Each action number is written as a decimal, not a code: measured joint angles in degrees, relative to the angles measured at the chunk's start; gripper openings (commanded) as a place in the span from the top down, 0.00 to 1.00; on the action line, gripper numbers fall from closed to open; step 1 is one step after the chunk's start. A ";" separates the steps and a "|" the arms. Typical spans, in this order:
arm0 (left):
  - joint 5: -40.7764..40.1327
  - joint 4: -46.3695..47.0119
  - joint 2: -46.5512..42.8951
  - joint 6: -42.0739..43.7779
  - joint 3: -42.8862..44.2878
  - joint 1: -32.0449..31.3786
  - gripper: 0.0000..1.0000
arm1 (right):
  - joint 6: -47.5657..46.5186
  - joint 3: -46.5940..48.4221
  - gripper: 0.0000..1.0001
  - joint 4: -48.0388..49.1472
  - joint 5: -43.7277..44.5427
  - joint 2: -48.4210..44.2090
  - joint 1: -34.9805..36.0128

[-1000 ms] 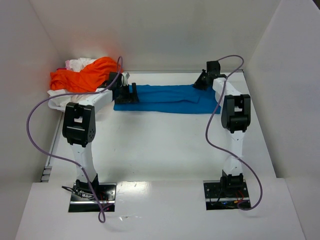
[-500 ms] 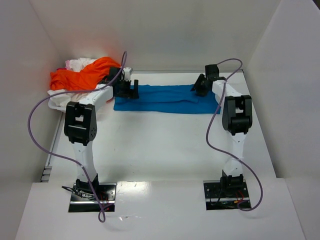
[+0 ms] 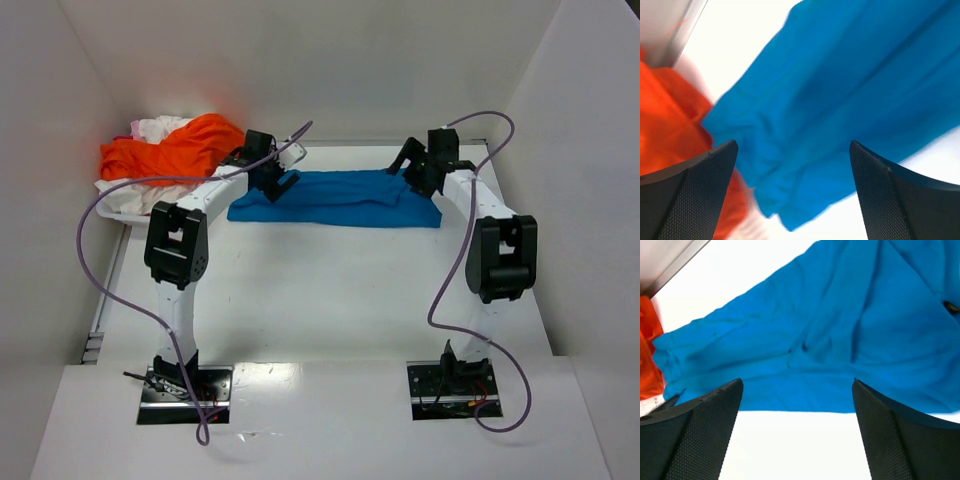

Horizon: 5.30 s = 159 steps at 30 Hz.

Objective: Fold and stack the t-shirts
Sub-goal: Rotate the tshirt 90 degrees

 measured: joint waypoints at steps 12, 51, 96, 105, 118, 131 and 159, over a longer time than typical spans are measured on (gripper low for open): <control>-0.70 -5.22 7.50 11.93 6.54 2.89 0.00 | -0.07 -6.40 0.00 -0.61 -0.02 -7.61 -3.17; 9.14 -14.75 3.98 12.20 -2.58 -7.96 0.00 | -0.87 -13.57 0.00 -4.50 1.31 -17.31 -3.65; 38.80 -12.24 -5.22 -23.41 -20.65 -25.42 0.00 | -2.84 2.08 0.00 -1.51 6.60 12.46 3.52; 39.69 -10.54 -5.29 -24.74 -20.92 -25.42 0.00 | -2.91 18.32 0.00 -4.76 6.54 22.88 7.13; 43.47 -9.44 -5.22 -29.27 -20.90 -26.45 0.00 | -3.19 50.23 0.00 -10.91 2.51 41.72 13.05; 48.02 -7.23 -3.43 -30.69 -20.61 -26.84 0.00 | -4.33 63.36 0.00 -14.78 -2.67 49.05 15.39; 13.35 -3.69 -37.97 -59.58 -47.65 -24.09 0.00 | -3.19 -11.08 0.00 0.07 1.29 -12.28 13.53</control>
